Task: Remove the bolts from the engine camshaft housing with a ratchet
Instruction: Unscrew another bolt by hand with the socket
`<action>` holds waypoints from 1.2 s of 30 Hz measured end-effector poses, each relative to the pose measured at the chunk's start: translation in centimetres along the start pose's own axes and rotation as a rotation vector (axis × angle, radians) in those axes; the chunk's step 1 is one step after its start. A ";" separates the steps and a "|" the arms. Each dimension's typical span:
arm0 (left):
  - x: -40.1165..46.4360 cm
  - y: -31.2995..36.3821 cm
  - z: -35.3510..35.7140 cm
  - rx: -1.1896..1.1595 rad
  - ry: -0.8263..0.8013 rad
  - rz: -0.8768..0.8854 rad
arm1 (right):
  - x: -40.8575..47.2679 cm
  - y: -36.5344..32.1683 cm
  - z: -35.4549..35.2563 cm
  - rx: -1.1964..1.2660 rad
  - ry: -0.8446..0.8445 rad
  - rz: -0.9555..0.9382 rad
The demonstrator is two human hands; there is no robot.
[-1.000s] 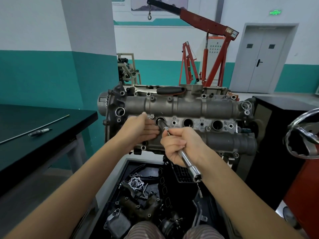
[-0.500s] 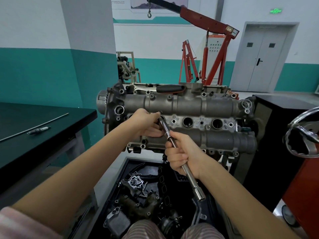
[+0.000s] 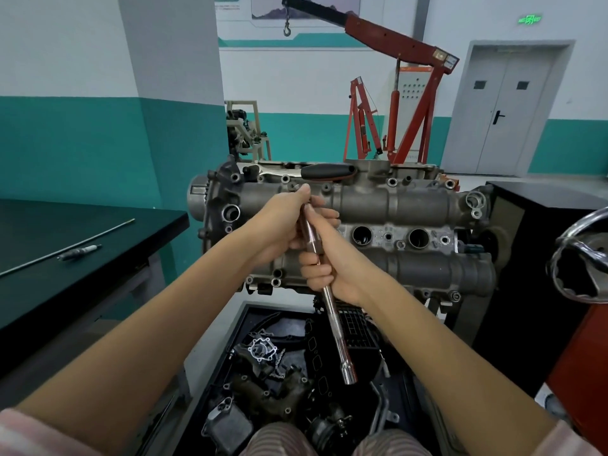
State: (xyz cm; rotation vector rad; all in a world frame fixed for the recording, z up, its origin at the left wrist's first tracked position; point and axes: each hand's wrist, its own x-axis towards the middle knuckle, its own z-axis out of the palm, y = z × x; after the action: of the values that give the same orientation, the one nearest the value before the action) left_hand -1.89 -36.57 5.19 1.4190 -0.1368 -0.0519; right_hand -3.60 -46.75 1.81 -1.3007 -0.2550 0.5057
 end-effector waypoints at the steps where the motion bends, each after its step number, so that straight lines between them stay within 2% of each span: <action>1: -0.1 -0.1 -0.1 0.039 0.006 0.031 | 0.1 -0.2 0.1 -0.008 -0.007 -0.012; 5: -0.1 -0.6 -0.3 0.045 0.037 0.114 | 0.4 -0.2 0.6 -0.045 0.037 -0.035; 11: 1.1 1.6 -2.2 -0.305 0.279 0.107 | -0.2 1.4 0.7 -0.084 0.072 0.029; 16: 0.5 2.1 -4.4 0.092 0.153 0.010 | 0.2 0.8 0.1 0.068 0.085 0.009; 21: -1.2 1.5 -6.5 0.042 0.001 -0.088 | 2.4 -1.0 2.1 0.046 -0.002 -0.066; 23: -1.7 1.7 -8.4 0.081 -0.007 -0.089 | 3.7 -1.8 3.1 0.056 0.000 -0.105; 27: -2.6 3.0 -13.8 0.205 0.124 0.003 | 6.4 -2.9 5.7 0.042 0.033 -0.170; 30: -3.2 3.9 -19.3 0.404 0.314 0.046 | 8.1 -3.0 8.2 -0.018 0.000 -0.205; 33: -3.8 4.2 -25.4 0.648 0.507 0.005 | 9.6 -2.6 10.8 -0.114 -0.031 -0.235; 36: -4.2 3.5 -31.0 0.754 0.633 -0.048 | 11.0 -2.1 12.4 -0.183 -0.005 -0.276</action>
State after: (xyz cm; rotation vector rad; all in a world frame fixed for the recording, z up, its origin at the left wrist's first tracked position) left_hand -2.36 -5.15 3.85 2.1171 0.4472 0.4504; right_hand 0.66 -31.13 5.98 -1.4146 -0.4866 0.2551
